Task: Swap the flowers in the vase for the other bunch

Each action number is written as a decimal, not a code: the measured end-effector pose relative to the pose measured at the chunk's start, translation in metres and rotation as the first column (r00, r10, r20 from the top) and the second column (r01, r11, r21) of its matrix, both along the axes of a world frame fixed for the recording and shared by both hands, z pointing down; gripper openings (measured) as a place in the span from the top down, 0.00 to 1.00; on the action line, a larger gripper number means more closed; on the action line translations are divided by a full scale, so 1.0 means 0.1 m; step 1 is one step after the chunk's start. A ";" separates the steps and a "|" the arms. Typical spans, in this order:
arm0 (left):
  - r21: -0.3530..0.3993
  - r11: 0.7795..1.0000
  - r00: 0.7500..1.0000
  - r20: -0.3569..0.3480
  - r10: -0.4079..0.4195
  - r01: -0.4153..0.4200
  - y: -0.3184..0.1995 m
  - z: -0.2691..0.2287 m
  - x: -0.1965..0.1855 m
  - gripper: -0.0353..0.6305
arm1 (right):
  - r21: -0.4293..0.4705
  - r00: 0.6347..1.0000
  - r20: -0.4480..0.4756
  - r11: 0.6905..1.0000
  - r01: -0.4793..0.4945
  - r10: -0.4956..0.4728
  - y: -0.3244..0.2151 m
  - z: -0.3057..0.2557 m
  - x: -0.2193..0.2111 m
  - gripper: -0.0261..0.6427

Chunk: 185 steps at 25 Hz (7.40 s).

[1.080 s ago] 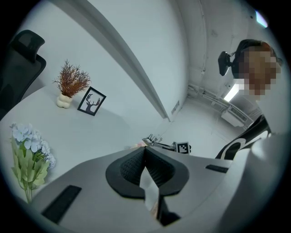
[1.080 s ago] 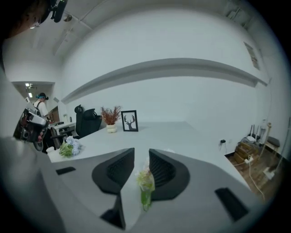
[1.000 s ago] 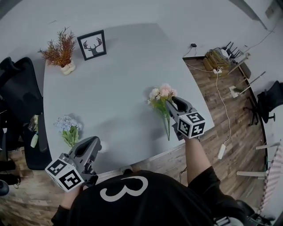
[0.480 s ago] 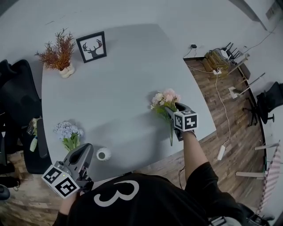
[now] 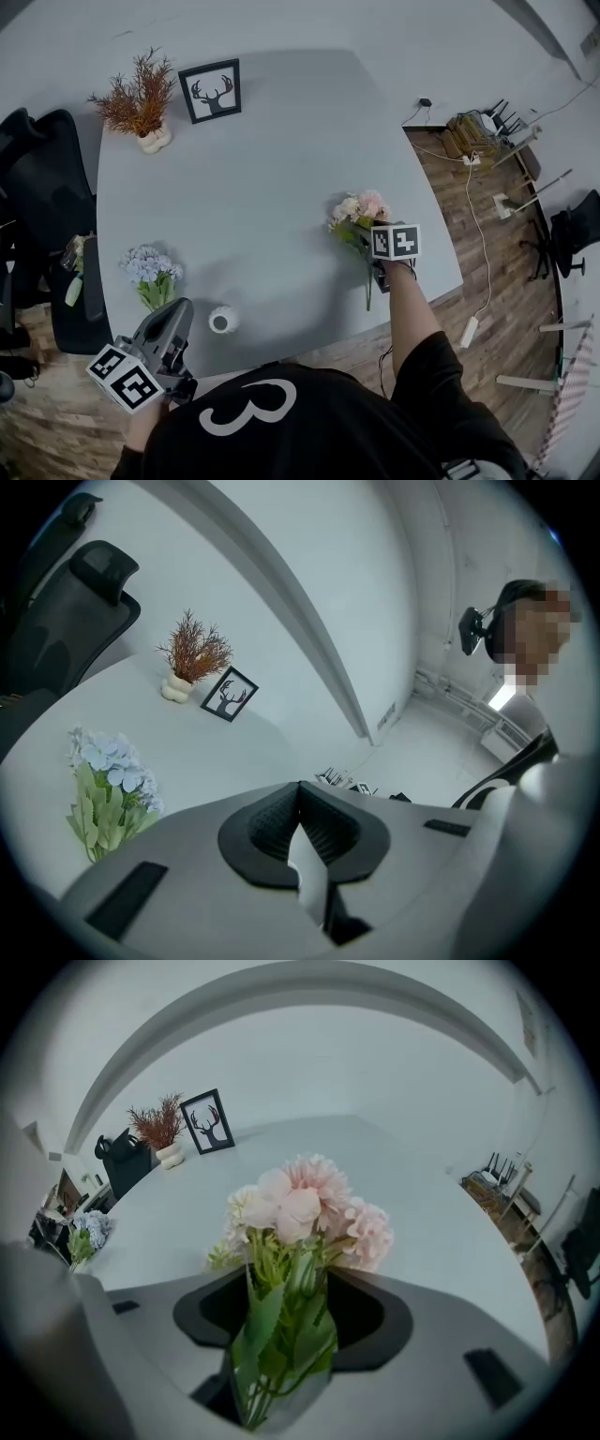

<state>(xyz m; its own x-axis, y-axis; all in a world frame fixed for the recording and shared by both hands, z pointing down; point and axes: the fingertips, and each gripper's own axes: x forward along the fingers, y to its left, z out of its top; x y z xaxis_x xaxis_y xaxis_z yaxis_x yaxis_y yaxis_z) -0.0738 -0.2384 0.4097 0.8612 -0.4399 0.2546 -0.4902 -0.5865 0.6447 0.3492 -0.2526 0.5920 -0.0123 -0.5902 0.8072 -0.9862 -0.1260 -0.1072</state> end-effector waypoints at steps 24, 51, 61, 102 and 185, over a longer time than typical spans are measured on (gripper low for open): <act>0.019 0.989 0.989 0.002 -0.150 0.150 0.75 -0.15 -0.23 0.93 | 0.092 0.995 -0.057 0.992 0.092 -0.087 0.04 -0.52 -0.16 0.85; 0.082 0.964 0.966 -0.077 -0.248 0.254 1.40 -0.38 -0.32 0.93 | 0.758 0.828 -0.349 0.388 0.525 -0.440 0.32 -3.24 -2.54 0.85; 0.056 0.958 0.956 -0.102 -0.276 0.282 1.26 -0.31 -0.50 0.93 | 0.864 0.732 -0.377 0.070 0.499 -0.568 0.54 -3.78 -3.47 0.85; -0.022 0.971 0.971 0.026 -0.239 0.240 0.80 0.14 -0.57 0.93 | 0.853 0.660 -0.193 0.208 0.479 -0.726 0.37 -2.22 -4.07 0.85; 0.325 0.919 0.957 0.111 -0.270 0.221 3.53 -0.63 0.88 0.93 | 0.722 0.364 0.150 0.354 0.595 -0.919 3.66 -2.41 -2.64 0.95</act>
